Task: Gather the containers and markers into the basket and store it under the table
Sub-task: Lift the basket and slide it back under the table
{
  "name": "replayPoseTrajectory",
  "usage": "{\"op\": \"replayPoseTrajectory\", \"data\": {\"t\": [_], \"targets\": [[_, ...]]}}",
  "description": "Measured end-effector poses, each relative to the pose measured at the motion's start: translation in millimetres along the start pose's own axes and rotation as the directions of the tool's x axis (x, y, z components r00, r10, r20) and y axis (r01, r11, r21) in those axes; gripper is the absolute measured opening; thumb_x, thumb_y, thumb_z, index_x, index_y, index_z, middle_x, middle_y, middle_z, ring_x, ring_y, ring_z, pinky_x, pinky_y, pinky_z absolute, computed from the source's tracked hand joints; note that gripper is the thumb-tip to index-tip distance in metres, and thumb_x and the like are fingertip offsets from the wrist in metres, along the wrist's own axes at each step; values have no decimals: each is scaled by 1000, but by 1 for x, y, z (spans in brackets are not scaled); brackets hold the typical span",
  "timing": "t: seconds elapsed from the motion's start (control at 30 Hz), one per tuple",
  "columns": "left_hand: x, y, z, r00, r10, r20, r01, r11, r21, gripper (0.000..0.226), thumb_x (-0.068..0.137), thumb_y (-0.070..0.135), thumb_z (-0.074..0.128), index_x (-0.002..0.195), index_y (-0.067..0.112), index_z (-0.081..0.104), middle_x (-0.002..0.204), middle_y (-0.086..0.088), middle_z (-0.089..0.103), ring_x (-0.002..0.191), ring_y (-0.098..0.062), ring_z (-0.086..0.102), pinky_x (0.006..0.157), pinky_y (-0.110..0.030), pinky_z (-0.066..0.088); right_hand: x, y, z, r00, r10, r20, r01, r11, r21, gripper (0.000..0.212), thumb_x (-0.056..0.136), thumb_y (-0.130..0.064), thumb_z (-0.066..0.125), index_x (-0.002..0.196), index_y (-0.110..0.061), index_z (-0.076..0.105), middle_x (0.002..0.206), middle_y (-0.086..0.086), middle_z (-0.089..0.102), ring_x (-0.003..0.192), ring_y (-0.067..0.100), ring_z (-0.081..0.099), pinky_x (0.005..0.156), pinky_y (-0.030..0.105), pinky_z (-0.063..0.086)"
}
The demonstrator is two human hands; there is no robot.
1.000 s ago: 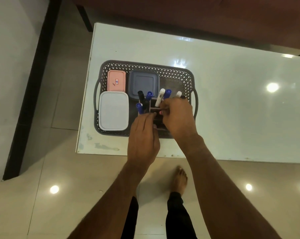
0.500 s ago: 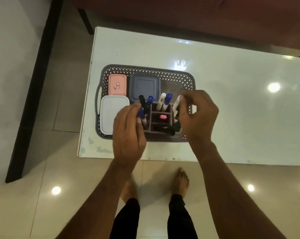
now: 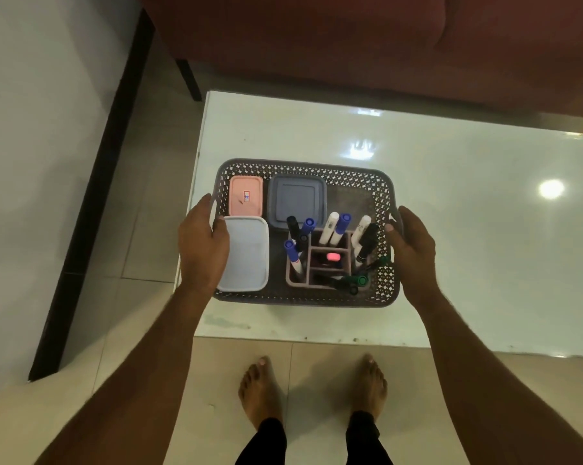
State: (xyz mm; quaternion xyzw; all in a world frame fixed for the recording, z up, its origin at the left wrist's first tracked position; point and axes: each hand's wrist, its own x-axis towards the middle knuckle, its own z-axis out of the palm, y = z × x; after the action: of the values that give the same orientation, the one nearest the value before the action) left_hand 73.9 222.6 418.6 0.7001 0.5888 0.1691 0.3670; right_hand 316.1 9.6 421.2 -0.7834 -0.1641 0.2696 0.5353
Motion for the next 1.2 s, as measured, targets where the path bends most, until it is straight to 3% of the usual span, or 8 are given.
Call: {"op": "replayPoseTrajectory", "data": {"t": [0.13, 0.33, 0.53, 0.67, 0.83, 1.03, 1.2], "targets": [[10, -7, -3, 996, -13, 86, 26, 988, -154, 36, 106, 19, 45, 139, 24, 59, 133, 1, 67, 117, -20, 65, 104, -46, 55, 1, 2, 4, 995, -62, 78, 66, 997, -48, 33, 104, -3, 50, 133, -12, 63, 120, -4, 73, 106, 2, 70, 82, 14, 55], [14, -17, -7, 970, -83, 228, 170, 903, -395, 32, 105, 22, 50, 132, 26, 66, 122, 4, 73, 112, -18, 71, 99, -45, 57, 2, 11, 7, 998, -26, 55, 28, 999, -39, 33, 110, -9, 43, 137, -6, 60, 123, 3, 71, 104, -4, 69, 80, 10, 53], [13, -18, -6, 949, -127, 287, 255, 845, -469, 33, 107, 25, 47, 134, 18, 65, 119, -2, 74, 108, -23, 72, 95, -42, 59, 3, 13, 8, 998, -45, 43, 46, 999, -28, 34, 111, -18, 42, 137, -6, 60, 122, 2, 73, 110, 7, 71, 84, 17, 56], [12, -18, -5, 949, -123, 289, 252, 849, -464, 34, 108, 29, 46, 134, 19, 64, 121, -2, 73, 109, -24, 72, 96, -45, 59, 4, 16, 9, 999, -25, 26, 26, 999, -27, 33, 111, -25, 45, 137, -14, 63, 125, 0, 73, 115, 16, 70, 95, 33, 61], [11, -19, -2, 956, -126, 265, 239, 857, -456, 33, 108, 31, 45, 133, 20, 64, 115, 2, 74, 104, -20, 72, 93, -41, 60, 3, 19, 7, 998, -58, 29, 58, 998, -6, 35, 112, -24, 43, 142, -16, 60, 132, 4, 70, 124, 21, 67, 103, 46, 56], [9, -18, -2, 954, -128, 269, 249, 842, -479, 32, 107, 32, 46, 129, 22, 67, 117, 1, 75, 106, -22, 73, 91, -40, 60, 0, 16, 7, 996, -73, 43, 73, 997, 4, 33, 112, -17, 43, 137, -10, 62, 122, -1, 74, 115, 14, 71, 96, 33, 59], [-1, -12, -4, 955, -112, 276, 238, 843, -482, 31, 107, 33, 46, 126, 22, 69, 113, 5, 77, 95, -14, 76, 77, -27, 63, -1, 19, 2, 996, -49, 78, 51, 998, -27, 31, 111, -21, 46, 136, -15, 64, 125, 6, 73, 117, 25, 70, 100, 52, 57]]}}
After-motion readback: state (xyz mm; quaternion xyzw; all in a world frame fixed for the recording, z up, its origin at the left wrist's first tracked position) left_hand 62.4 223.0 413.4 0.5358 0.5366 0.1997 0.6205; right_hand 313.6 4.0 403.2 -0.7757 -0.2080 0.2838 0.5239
